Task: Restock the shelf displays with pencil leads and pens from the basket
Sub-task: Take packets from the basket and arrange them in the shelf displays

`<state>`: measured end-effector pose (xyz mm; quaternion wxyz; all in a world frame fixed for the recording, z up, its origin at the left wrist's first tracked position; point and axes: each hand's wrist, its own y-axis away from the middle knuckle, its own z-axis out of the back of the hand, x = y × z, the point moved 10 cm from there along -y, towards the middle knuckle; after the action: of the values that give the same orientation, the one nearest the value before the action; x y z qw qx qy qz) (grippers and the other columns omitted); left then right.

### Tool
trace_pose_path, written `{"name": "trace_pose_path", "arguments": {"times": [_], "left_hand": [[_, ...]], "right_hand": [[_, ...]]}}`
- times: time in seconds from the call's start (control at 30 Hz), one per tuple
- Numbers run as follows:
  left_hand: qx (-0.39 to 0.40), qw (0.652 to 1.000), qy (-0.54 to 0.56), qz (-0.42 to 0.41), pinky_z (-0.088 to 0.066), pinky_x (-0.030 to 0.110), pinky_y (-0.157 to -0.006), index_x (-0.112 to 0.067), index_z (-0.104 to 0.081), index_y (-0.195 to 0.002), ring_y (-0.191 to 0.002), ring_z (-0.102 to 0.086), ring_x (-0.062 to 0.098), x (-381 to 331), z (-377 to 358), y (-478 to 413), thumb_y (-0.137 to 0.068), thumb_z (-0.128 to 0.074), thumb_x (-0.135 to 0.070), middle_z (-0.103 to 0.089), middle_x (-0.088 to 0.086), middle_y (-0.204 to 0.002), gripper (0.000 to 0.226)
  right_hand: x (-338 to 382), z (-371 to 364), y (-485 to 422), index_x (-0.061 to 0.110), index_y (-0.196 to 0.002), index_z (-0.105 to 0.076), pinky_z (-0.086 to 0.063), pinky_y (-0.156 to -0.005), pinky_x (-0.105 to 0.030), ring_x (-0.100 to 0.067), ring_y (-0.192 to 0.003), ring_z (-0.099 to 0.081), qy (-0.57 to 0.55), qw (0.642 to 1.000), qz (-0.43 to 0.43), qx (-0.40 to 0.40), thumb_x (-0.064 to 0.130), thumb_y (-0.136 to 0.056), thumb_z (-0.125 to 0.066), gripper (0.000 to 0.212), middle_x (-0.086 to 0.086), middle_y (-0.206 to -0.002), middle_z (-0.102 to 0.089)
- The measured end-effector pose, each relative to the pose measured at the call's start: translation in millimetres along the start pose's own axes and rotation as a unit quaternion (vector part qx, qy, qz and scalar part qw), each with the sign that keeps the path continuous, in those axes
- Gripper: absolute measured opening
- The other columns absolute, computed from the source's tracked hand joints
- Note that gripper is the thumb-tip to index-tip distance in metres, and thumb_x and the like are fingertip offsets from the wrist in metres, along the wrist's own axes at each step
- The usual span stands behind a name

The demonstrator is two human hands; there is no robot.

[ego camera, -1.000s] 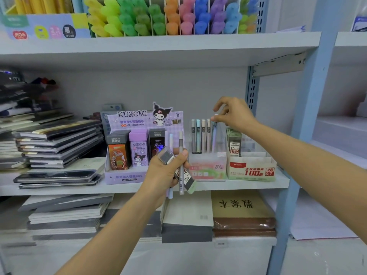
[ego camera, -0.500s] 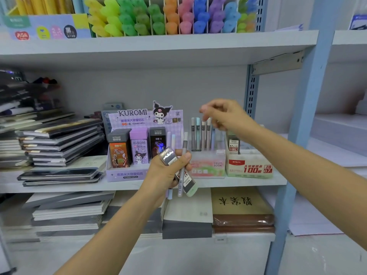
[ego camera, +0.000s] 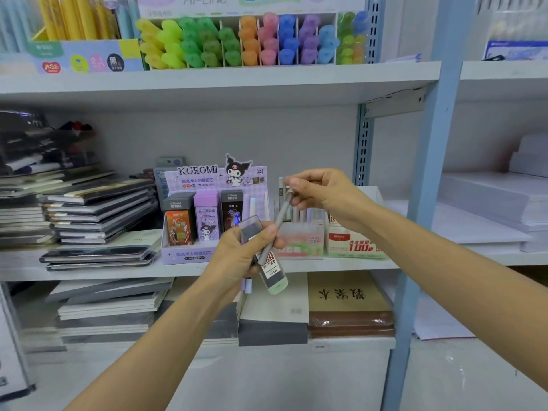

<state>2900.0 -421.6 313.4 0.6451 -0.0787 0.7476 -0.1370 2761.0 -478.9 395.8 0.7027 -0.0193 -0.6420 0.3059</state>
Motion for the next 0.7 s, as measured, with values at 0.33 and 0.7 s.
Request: {"name": "trace_pose_path", "arguments": {"times": [0.33,0.7], "left_hand": [[-0.075,0.997,-0.009,0.034,-0.032,0.014,-0.036,-0.013,-0.061,-0.092,-0.044,-0.049,0.005,2.5,26.0,-1.6,-0.086,-0.067,-0.030,-0.076,0.003,-0.077,0.019],[-0.067,0.997,-0.026,0.033,-0.035,0.015,-0.040,-0.018,-0.061,-0.089,-0.046,-0.053,0.005,10.0,44.0,-9.0,-0.086,-0.068,-0.031,-0.076,0.006,-0.080,0.015]], "right_hand": [[30.1,54.1,-15.4,-0.001,-0.106,-0.065,-0.058,-0.073,-0.023,-0.023,-0.086,-0.072,-0.047,0.994,0.032,-0.099,0.004,-0.091,-0.060,0.017,-0.014,-0.094,-0.073],[0.6,33.1,-64.2,0.005,-0.095,-0.067,-0.060,-0.073,-0.027,-0.023,-0.077,-0.072,0.231,0.963,0.058,-0.126,0.006,-0.091,-0.064,0.006,-0.016,-0.088,-0.071]]}}
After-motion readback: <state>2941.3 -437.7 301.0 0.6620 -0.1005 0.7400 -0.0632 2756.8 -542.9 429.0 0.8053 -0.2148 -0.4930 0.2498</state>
